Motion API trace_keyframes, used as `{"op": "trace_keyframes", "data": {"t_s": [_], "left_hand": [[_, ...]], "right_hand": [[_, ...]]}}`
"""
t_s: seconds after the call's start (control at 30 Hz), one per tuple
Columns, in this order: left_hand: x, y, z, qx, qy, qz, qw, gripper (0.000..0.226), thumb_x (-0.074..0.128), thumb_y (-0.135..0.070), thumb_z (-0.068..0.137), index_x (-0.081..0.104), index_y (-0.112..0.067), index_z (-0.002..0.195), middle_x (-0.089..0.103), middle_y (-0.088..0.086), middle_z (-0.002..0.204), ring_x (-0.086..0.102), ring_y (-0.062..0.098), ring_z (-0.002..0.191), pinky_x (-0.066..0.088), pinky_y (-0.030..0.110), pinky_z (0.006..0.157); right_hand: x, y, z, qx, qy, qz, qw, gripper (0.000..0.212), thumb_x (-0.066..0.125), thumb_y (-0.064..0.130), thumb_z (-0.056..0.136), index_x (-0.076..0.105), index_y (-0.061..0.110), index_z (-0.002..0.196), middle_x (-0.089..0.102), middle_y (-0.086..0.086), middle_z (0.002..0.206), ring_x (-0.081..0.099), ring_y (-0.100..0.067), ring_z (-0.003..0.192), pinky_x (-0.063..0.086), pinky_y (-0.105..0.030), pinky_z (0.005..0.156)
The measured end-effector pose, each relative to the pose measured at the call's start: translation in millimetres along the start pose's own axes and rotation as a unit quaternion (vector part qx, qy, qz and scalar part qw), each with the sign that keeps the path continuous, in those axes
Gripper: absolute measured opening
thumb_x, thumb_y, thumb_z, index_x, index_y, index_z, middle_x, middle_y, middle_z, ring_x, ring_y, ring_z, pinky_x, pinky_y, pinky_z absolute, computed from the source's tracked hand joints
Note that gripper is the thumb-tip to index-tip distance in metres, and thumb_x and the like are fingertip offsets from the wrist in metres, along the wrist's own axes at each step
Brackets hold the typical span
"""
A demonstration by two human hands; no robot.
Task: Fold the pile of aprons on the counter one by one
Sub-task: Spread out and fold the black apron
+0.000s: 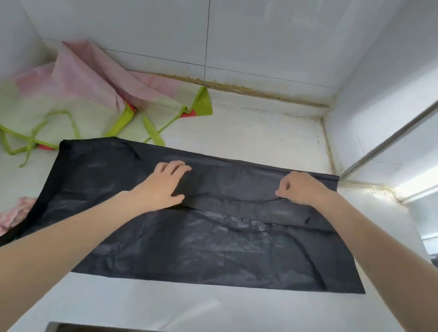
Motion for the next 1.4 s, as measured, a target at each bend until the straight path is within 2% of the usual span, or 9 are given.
{"op": "trace_keyframes", "data": {"t_s": [0.1,0.23,0.47,0.7,0.8,0.9,1.07,1.2,1.4], "left_hand": [[28.0,3.0,5.5,-0.017,0.112,0.056,0.992,0.063,0.050,-0.039,0.094,0.021,-0.021,0.147,0.017,0.003,0.152,0.016,0.032,0.136,0.032,0.042,0.108],[22.0,-1.9,10.9,0.020,0.049,0.124,0.991,0.056,0.044,-0.046,0.095,0.027,-0.027,0.145,0.021,0.002,0.149,0.022,0.027,0.132,0.033,0.039,0.107],[-2.9,-25.1,57.8,0.044,0.006,0.122,0.992,0.059,0.044,-0.030,0.097,0.017,-0.027,0.149,0.014,-0.005,0.156,0.016,0.024,0.138,0.027,0.043,0.107],[-4.9,-32.5,112.6,-0.012,-0.007,0.084,0.996,0.047,0.047,-0.023,0.096,0.034,-0.017,0.141,0.034,0.004,0.146,0.027,0.028,0.130,0.032,0.042,0.101],[-3.7,-18.9,122.2,-0.020,0.006,0.055,0.998,0.022,0.050,-0.023,0.096,0.056,-0.012,0.114,0.057,0.006,0.117,0.043,0.025,0.115,0.035,0.039,0.093],[-1.5,1.8,121.0,-0.033,0.056,0.003,0.998,0.019,0.053,-0.027,0.095,0.062,-0.011,0.094,0.060,0.006,0.098,0.053,0.026,0.102,0.040,0.036,0.088],[-9.7,12.2,124.2,-0.036,0.043,0.034,0.998,0.027,0.046,-0.032,0.098,0.062,-0.010,0.095,0.060,0.004,0.097,0.054,0.024,0.094,0.034,0.033,0.079],[-12.5,13.7,120.6,-0.016,0.056,0.067,0.996,0.028,0.052,-0.039,0.093,0.058,-0.014,0.104,0.061,0.000,0.102,0.055,0.023,0.097,0.032,0.032,0.078],[-52.7,29.0,105.5,-0.043,-0.043,0.172,0.983,0.015,0.056,-0.029,0.091,0.055,-0.017,0.100,0.064,0.003,0.106,0.056,0.024,0.099,0.027,0.031,0.084]], "right_hand": [[-16.1,-21.0,-6.0,0.038,-0.054,-0.080,0.995,0.023,0.051,0.017,0.090,0.048,0.014,0.068,0.059,-0.005,0.087,0.056,-0.024,0.080,0.042,-0.030,0.067],[18.0,-44.1,-8.6,0.058,0.024,-0.165,0.984,0.021,0.059,0.030,0.088,0.052,0.013,0.099,0.053,-0.008,0.114,0.052,-0.026,0.107,0.042,-0.036,0.081],[2.6,-40.0,28.8,0.006,-0.138,-0.214,0.967,0.058,0.056,0.020,0.090,0.027,0.006,0.139,0.028,-0.011,0.146,0.033,-0.028,0.132,0.034,-0.039,0.103],[-6.7,-44.2,68.8,-0.030,-0.139,-0.215,0.966,0.020,0.046,0.011,0.094,0.059,0.012,0.110,0.060,-0.003,0.113,0.056,-0.021,0.107,0.026,-0.033,0.105],[-2.7,-51.2,75.5,-0.062,0.034,-0.010,0.997,0.019,0.054,0.017,0.092,0.068,0.003,0.089,0.067,-0.005,0.092,0.060,-0.020,0.087,0.040,-0.024,0.075],[-5.5,-58.2,75.9,-0.042,0.155,0.050,0.986,0.023,0.053,0.018,0.090,0.063,0.003,0.075,0.059,0.002,0.077,0.052,-0.016,0.074,0.040,-0.026,0.072],[-0.2,-21.2,92.1,-0.079,0.132,-0.007,0.988,0.031,0.064,0.040,0.085,0.052,0.017,0.103,0.049,0.009,0.095,0.049,-0.016,0.094,0.044,-0.034,0.088],[13.2,-0.3,100.3,-0.093,0.105,-0.075,0.987,0.025,0.066,0.015,0.082,0.042,0.010,0.075,0.040,-0.001,0.074,0.041,-0.021,0.069,0.028,-0.028,0.054],[-25.6,10.1,89.6,-0.082,0.027,-0.112,0.990,0.039,0.055,0.014,0.092,0.033,0.015,0.060,0.037,0.000,0.066,0.037,-0.015,0.058,0.026,-0.025,0.050]]}}
Point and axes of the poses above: each hand's wrist, its own z-axis towards the middle knuckle, its own x-axis out of the palm, y = z × x, the point moved 9 cm from there along z, towards the middle knuckle
